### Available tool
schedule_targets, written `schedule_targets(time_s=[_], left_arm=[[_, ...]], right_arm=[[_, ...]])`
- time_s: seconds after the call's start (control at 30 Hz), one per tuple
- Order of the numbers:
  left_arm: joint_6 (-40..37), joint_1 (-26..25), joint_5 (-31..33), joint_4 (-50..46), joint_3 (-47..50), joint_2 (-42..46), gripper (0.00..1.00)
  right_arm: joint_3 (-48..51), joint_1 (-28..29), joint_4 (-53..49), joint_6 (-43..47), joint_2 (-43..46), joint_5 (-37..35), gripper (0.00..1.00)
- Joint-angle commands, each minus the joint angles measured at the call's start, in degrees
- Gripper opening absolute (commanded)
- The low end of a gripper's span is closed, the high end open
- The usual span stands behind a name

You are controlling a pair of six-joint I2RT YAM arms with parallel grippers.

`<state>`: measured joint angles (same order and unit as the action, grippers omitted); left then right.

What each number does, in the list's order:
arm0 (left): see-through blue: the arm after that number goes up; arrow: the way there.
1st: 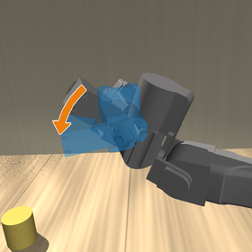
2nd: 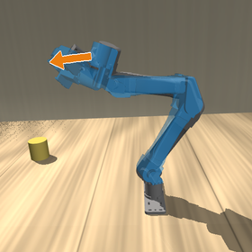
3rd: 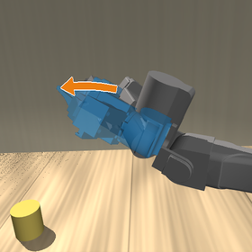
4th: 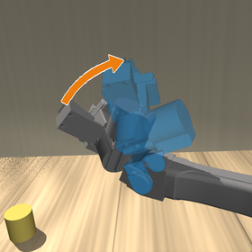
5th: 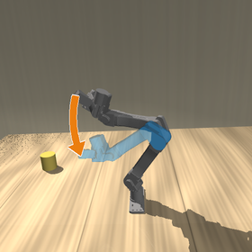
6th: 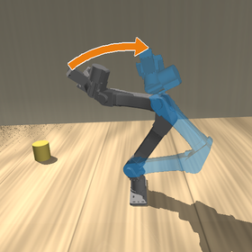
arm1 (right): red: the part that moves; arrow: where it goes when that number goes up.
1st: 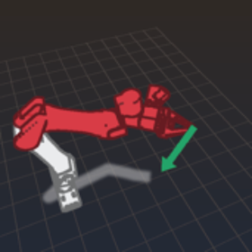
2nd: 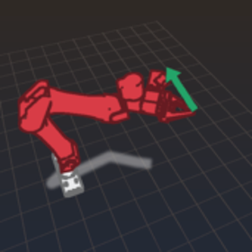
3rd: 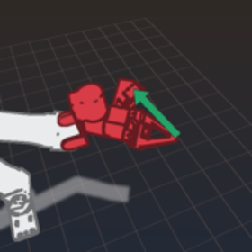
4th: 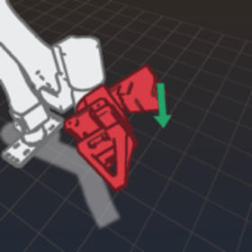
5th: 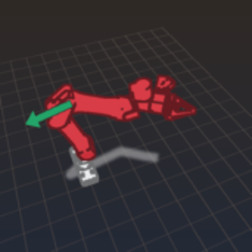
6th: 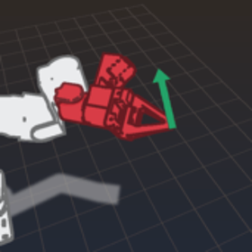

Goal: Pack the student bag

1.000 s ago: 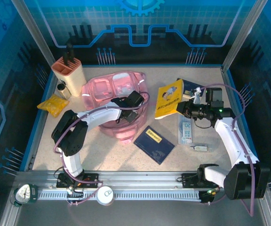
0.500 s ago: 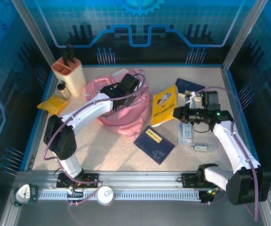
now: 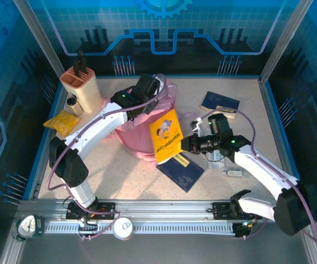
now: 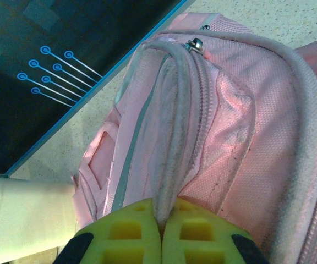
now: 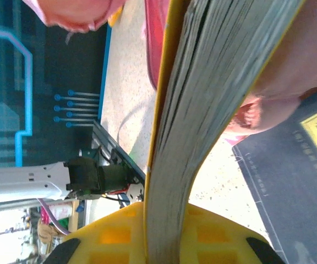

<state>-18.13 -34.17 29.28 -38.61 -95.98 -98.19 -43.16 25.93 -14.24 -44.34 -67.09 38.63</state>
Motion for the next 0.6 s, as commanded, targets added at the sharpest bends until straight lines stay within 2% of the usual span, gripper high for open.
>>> schedule_targets(time_s=[0.0, 0.1, 0.3, 0.37, 0.5, 0.57], left_arm=[[0.3, 0.1, -0.8, 5.0, -3.0, 3.0, 0.00], [0.3, 0.1, -0.8, 4.8, -3.2, 2.8, 0.00], [0.9, 0.1, -2.0, 4.6, -1.2, 3.8, 0.00], [0.8, 0.1, -2.1, 5.5, -0.1, 4.2, 0.00], [0.8, 0.1, -2.5, 5.7, -0.1, 4.0, 0.00], [0.6, 0.1, -2.2, 5.7, 0.0, 4.0, 0.00]], right_arm=[[-1.4, 3.2, 16.8, -4.7, -6.0, -2.1, 0.03], [-6.8, 5.3, 22.0, -3.3, -13.0, -3.0, 0.02], [-12.7, 5.5, 31.3, -1.7, -24.5, -5.8, 0.02], [-14.1, 5.5, 33.1, -0.8, -28.1, -8.9, 0.04], [-21.3, 5.4, 36.1, -2.8, -40.1, -8.0, 0.04], [-23.7, 5.4, 35.4, -2.3, -44.0, -10.2, 0.06]])
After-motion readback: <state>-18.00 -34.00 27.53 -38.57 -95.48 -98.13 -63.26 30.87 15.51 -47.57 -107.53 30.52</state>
